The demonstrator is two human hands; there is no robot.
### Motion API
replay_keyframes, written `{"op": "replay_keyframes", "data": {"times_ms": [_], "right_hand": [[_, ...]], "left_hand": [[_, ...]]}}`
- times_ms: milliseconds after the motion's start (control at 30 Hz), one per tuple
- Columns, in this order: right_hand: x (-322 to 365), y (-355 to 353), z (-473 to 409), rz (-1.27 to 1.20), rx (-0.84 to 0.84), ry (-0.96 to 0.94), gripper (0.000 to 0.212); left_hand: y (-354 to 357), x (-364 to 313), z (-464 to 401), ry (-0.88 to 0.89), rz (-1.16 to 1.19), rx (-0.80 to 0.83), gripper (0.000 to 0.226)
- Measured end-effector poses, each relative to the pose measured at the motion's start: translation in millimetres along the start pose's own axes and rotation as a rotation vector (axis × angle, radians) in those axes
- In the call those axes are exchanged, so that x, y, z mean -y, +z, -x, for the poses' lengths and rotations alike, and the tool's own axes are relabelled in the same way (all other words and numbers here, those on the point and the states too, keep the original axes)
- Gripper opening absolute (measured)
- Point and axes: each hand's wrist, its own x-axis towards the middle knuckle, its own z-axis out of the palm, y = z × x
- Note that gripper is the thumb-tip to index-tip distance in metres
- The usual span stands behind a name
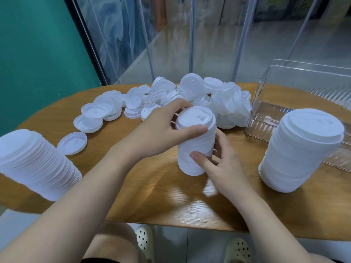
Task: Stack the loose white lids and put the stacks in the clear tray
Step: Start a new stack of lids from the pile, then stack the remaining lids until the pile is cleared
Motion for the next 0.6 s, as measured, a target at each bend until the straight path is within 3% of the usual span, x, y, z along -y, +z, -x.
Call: {"op": "replay_keyframes", "data": {"times_ms": [233, 333, 433, 500, 600], "right_hand": [[-1.8, -0.2, 0.5, 0.036, -0.012, 0.014, 0.071], [-2.3, -2.3, 3.6, 0.092, 0.001, 0.03, 0.075], [-4.0, -5.1, 12.8, 0.168, -0.032, 0.069, 0.084], [-6.1, -5.3, 20.6, 0.216, -0.062, 0.086, 0.078], [-10.0, -0.7, 32.2, 0.314, -0.104, 0.113, 0.067]], "left_hand": [[1.4, 15.5, 10.6, -0.032, 0.099, -0.008, 0.084], [6.7, 37.0, 24.0, -0.039, 0.269, -0.066, 0.071], [21.1, 55.6, 38.8, -0.174, 0.459, -0.075, 0.07], [33.0, 60.8, 47.8, -0.257, 0.502, -0.052, 0.066], [44.0, 55.1, 55.6, -0.249, 0.46, -0.018, 0.041]]}}
